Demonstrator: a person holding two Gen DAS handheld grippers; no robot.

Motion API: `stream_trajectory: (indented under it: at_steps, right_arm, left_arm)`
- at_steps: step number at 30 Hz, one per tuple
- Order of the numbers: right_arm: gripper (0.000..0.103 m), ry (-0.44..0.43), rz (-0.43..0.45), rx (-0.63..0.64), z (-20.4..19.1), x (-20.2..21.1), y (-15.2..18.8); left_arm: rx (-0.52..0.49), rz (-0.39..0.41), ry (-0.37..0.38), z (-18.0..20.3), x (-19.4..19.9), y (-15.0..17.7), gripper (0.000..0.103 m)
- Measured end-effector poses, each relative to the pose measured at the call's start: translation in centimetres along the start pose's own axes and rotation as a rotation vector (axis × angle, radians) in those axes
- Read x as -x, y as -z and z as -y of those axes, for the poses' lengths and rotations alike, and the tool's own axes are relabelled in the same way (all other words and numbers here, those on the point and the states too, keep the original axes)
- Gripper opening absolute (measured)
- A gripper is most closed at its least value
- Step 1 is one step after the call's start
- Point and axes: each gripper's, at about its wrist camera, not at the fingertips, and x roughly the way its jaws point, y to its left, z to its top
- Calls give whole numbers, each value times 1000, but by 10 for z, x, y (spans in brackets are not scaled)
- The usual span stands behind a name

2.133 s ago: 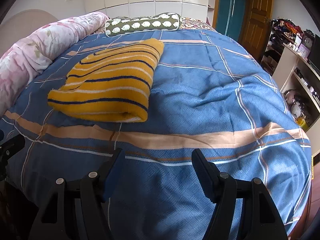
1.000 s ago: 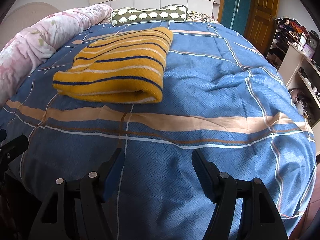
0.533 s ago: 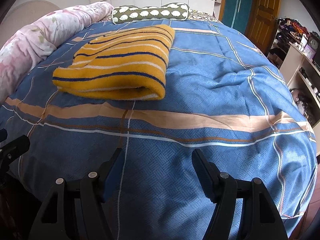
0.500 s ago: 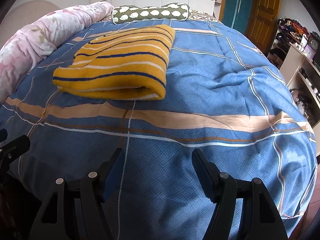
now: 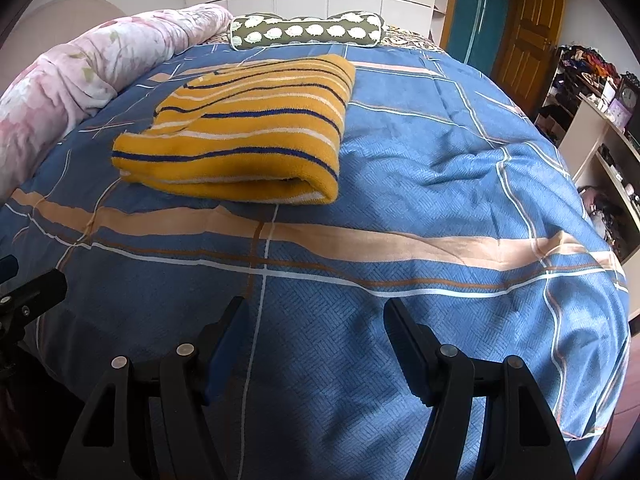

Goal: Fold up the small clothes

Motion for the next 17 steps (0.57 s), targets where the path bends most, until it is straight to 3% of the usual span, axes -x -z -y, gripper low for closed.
stream_trajectory:
  at_steps: [17]
  right_arm:
    - [74, -18, 10, 10, -4, -2, -4]
  left_arm:
    - [2, -10, 47, -3, -7, 1, 103]
